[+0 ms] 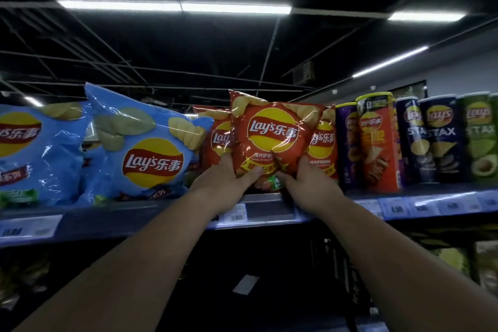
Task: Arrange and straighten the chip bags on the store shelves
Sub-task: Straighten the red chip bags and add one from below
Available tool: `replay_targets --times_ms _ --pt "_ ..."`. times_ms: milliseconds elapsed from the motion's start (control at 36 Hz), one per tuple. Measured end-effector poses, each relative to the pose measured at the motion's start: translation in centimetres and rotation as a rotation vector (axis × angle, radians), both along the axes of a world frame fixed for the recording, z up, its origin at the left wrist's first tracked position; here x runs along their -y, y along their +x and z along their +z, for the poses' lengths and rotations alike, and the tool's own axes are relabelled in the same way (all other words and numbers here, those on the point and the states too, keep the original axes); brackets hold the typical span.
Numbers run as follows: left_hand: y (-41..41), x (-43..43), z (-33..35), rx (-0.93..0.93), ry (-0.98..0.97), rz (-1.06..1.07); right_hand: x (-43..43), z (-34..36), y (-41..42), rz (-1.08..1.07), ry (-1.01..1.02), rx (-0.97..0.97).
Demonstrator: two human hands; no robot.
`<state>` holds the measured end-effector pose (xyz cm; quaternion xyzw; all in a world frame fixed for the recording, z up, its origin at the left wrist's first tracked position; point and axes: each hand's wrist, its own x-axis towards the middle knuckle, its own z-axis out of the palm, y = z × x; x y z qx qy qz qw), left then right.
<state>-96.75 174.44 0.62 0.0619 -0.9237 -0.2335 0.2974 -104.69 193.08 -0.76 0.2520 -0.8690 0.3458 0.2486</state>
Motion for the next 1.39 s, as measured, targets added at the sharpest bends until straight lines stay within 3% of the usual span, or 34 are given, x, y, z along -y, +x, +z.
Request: replay_targets --times_ms 139,278,500,639,694,778,833,889,972,1083,1167,1250,1389 --pt "-1.3 0.0 0.3 0.028 -0.028 0.061 0.1 0.4 -0.9 0.009 -0.02 0.073" --pt "-0.6 -0.4 -0.9 -0.09 -0.141 0.119 -0.6 -0.8 0.7 0.087 -0.166 0.016" --pt "0.3 0.0 -1.7 -0.159 -0.164 0.147 -0.3 -1.3 1.4 -0.017 -0.266 -0.016" --pt "3.6 1.9 -3.6 -0.438 -0.353 0.159 -0.3 -2.6 2.7 -0.112 -0.399 -0.296" --pt "5.3 3.3 -4.4 -0.61 -0.433 0.175 0.8 -3.2 3.8 -0.058 -0.426 -0.428" --pt "7.2 5.6 -4.9 -0.905 -0.364 0.25 3.8 -3.7 6.2 0.117 -0.376 -0.606" --pt "8.1 7.2 -4.6 -0.987 -0.271 0.345 6.2 -3.4 8.1 0.244 -0.302 -0.678" --pt "8.9 8.8 -3.8 -0.941 -0.131 0.416 8.7 -2.7 9.8 0.347 -0.217 -0.623" --pt "9.2 11.8 -2.2 -0.747 0.059 0.477 12.7 -1.4 10.6 0.449 -0.215 -0.349" --pt "8.9 15.5 -1.3 -0.587 0.199 0.22 17.3 -0.2 9.6 0.493 -0.309 -0.014" --pt "8.8 17.1 -0.7 -0.638 0.3 0.193 19.4 0.7 9.2 0.384 -0.199 0.033" --pt "8.6 18.0 0.4 -0.698 0.421 0.137 21.1 1.5 9.2 0.411 -0.208 0.008" --pt "7.7 19.5 0.2 -0.565 0.336 0.13 23.2 0.8 8.4 0.396 -0.207 -0.019"
